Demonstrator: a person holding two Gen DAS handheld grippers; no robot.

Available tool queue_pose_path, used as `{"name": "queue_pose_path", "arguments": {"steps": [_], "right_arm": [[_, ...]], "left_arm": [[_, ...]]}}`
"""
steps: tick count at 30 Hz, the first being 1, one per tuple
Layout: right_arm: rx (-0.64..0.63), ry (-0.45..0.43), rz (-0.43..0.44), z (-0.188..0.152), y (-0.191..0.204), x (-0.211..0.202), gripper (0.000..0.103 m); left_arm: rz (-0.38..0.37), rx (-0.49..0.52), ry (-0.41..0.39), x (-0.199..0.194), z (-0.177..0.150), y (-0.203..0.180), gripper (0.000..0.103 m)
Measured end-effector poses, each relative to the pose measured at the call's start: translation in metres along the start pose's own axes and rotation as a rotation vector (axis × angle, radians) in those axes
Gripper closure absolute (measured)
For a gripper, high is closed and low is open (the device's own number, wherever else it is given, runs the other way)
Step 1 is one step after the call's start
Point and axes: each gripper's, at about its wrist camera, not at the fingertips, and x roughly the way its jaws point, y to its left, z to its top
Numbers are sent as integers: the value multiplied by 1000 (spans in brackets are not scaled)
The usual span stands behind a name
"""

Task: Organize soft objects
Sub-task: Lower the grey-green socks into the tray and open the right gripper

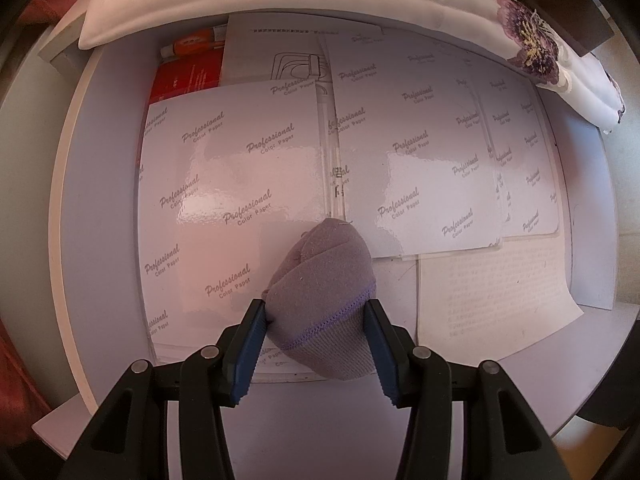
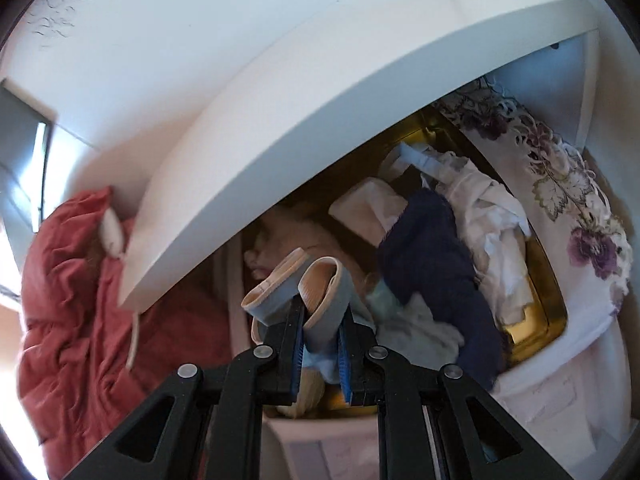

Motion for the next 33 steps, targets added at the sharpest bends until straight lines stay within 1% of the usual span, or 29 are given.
{"name": "queue_pose_path", "arguments": {"steps": [4, 7, 10, 12, 13, 14, 17, 19, 25, 26, 28, 30, 33], "right_arm": [[-27, 10, -94, 3, -4, 24, 88], [-45, 30, -137, 2, -12, 38, 88], [-67, 37, -129, 4, -14, 41, 87], [-87, 42, -121, 5, -13, 39, 82], [-93, 43, -112, 7, -12, 38, 77], [-101, 41, -106, 8, -12, 34, 70], [-135, 36, -93, 8, -11, 24, 59], [-153, 37, -89, 7, -13, 17, 55], [-188, 32, -81, -6, -21, -7, 53], [-196, 32, -79, -10, -23, -11, 51], [-212, 37, -76, -18, -29, -19, 49], [-232, 38, -76, -26, -35, -25, 48], [-276, 55, -97, -42, -46, -36, 46]], "left_arm": [[-3, -5, 2, 0, 0, 2, 53], [-5, -10, 3, 1, 1, 3, 53], [-4, -8, 3, 1, 2, 2, 53], [-2, -8, 3, 1, 2, 2, 53], [-1, -6, 2, 1, 2, 2, 53], [0, -5, 1, 1, 2, 2, 53], [1, -5, 0, 1, 2, 2, 53], [2, -3, -1, 1, 2, 2, 53], [2, 1, -2, 0, 2, 2, 53], [2, 1, -3, 0, 2, 2, 53], [1, 2, -4, 0, 2, 2, 53], [1, 3, -5, 0, 2, 2, 53], [1, 3, -5, 0, 2, 2, 53]]}}
